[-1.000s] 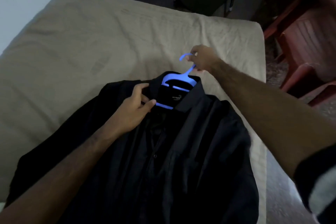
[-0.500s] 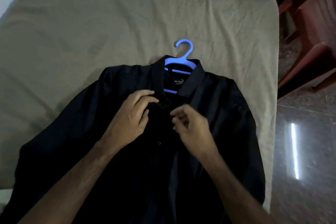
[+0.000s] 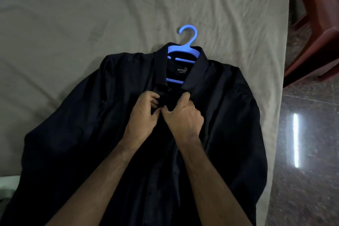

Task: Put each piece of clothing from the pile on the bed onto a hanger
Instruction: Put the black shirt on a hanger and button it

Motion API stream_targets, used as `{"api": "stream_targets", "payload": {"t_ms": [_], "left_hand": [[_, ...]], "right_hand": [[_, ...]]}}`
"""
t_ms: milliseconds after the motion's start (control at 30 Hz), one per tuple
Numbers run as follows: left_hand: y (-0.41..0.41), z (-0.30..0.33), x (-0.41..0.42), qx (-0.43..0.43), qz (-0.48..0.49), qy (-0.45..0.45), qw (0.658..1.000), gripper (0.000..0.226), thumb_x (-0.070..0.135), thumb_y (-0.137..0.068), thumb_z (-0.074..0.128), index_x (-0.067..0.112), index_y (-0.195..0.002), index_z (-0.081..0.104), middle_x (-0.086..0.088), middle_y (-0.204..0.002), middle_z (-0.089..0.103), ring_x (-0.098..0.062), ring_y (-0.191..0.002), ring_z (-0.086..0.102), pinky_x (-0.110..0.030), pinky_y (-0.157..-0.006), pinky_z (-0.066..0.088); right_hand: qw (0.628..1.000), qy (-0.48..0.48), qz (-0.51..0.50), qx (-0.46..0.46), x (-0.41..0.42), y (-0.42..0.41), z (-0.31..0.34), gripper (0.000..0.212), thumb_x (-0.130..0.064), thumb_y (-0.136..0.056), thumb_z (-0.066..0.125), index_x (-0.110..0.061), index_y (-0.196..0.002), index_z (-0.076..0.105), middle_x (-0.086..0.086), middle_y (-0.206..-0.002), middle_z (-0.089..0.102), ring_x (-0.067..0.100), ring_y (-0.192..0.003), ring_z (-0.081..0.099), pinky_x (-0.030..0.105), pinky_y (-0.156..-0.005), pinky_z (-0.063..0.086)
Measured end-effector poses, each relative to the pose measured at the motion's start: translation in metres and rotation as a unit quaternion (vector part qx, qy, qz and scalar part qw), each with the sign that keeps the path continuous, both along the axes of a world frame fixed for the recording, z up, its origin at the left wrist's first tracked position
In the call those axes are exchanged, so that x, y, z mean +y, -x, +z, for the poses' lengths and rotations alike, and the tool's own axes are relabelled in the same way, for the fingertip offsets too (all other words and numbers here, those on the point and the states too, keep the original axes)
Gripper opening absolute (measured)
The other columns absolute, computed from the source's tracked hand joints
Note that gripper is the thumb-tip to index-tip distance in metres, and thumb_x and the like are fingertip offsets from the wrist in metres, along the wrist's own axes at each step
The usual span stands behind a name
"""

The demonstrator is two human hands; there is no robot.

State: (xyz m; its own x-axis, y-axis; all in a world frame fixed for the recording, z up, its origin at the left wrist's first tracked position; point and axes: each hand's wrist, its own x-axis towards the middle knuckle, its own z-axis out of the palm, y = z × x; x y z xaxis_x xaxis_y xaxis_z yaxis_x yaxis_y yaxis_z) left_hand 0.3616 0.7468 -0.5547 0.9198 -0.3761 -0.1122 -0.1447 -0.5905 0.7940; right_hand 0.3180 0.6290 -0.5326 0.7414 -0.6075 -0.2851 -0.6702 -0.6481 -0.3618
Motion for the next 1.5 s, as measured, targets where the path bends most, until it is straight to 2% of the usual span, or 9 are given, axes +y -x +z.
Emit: {"api": "stream_targets", "payload": {"t_ms": [133,233,333,400,567,767,933,1267,1500], "left_hand": [[0.004,-0.001,0.000,-0.024,-0.010,-0.018,0.999,0.031,0.022,-0.085,0.079,0.021,-0.103,0.053,0.012,-0.102,0.053,-0.002,-0.093,0.057,-0.011,-0.080,0.046],[0.002,-0.001,0.000,-0.027,-0.024,-0.046,0.998,0.026,0.018,-0.085,0.078,0.020,-0.103,0.060,0.011,-0.104,0.051,-0.001,-0.092,0.057,-0.007,-0.080,0.044],[-0.001,0.001,-0.004,-0.015,-0.014,-0.061,0.998,0.023,0.016,-0.084,0.079,0.022,-0.098,0.061,0.012,-0.099,0.052,0.000,-0.085,0.056,-0.005,-0.077,0.043],[-0.006,0.005,-0.009,0.006,0.008,-0.065,0.998,0.021,0.015,-0.083,0.079,0.024,-0.090,0.061,0.013,-0.094,0.055,0.000,-0.078,0.058,-0.008,-0.072,0.047],[-0.010,0.016,-0.016,0.059,0.031,-0.065,0.996,0.016,0.016,-0.084,0.076,0.026,-0.092,0.067,0.014,-0.082,0.066,0.000,-0.069,0.063,-0.019,-0.064,0.054],[-0.006,0.030,-0.015,0.129,0.064,0.020,0.989,0.014,0.015,-0.085,0.077,0.027,-0.092,0.075,0.011,-0.085,0.072,0.002,-0.083,0.067,-0.008,-0.073,0.051],[0.006,0.032,-0.013,0.200,0.097,0.098,0.970,0.014,0.013,-0.088,0.075,0.026,-0.093,0.077,0.010,-0.091,0.075,-0.003,-0.092,0.070,-0.021,-0.083,0.056],[0.001,0.030,-0.013,0.224,0.110,0.098,0.963,0.011,0.016,-0.087,0.077,0.024,-0.092,0.075,0.006,-0.089,0.075,-0.004,-0.087,0.071,-0.012,-0.073,0.052],[0.002,0.032,-0.012,0.255,0.123,0.123,0.951,0.004,0.021,-0.088,0.075,0.022,-0.091,0.078,0.004,-0.089,0.077,-0.010,-0.090,0.073,-0.030,-0.085,0.058]], "right_hand": [[1.000,-0.001,0.017,-0.025,-0.003,0.004,0.004,0.030,-0.034,-0.086,0.062,-0.015,-0.101,0.046,0.002,-0.088,0.063,0.025,-0.073,0.066,0.033,-0.060,0.050],[0.990,-0.115,-0.073,-0.039,-0.015,0.013,0.006,0.015,-0.031,-0.085,0.062,-0.020,-0.094,0.056,-0.003,-0.085,0.068,0.021,-0.077,0.066,0.036,-0.070,0.056],[0.923,-0.312,-0.195,-0.110,-0.026,0.023,0.005,0.002,-0.022,-0.087,0.066,-0.021,-0.089,0.067,-0.003,-0.079,0.073,0.015,-0.074,0.072,0.039,-0.074,0.062],[0.867,-0.411,-0.232,-0.157,-0.029,0.030,0.011,0.003,-0.015,-0.091,0.069,-0.016,-0.091,0.072,0.000,-0.086,0.076,0.015,-0.080,0.073,0.029,-0.073,0.061],[0.784,-0.531,-0.252,-0.201,-0.024,0.037,0.020,0.007,-0.014,-0.089,0.074,-0.015,-0.086,0.068,0.000,-0.085,0.071,0.013,-0.078,0.067,0.026,-0.072,0.055],[0.807,-0.513,-0.236,-0.172,-0.017,0.025,0.011,0.005,-0.015,-0.092,0.070,-0.011,-0.095,0.067,0.001,-0.082,0.071,0.012,-0.077,0.068,0.028,-0.079,0.058],[0.822,-0.487,-0.240,-0.169,-0.013,0.023,0.007,0.012,-0.014,-0.094,0.067,-0.006,-0.103,0.070,0.006,-0.089,0.073,0.017,-0.080,0.069,0.027,-0.080,0.059],[0.837,-0.467,-0.226,-0.176,-0.009,0.027,0.007,0.006,-0.016,-0.092,0.069,-0.014,-0.093,0.075,0.003,-0.088,0.076,0.014,-0.085,0.073,0.026,-0.081,0.059],[0.826,-0.482,-0.225,-0.186,-0.014,0.027,0.006,0.010,-0.016,-0.083,0.081,-0.010,-0.089,0.077,0.006,-0.083,0.077,0.016,-0.078,0.072,0.023,-0.075,0.058]]}}
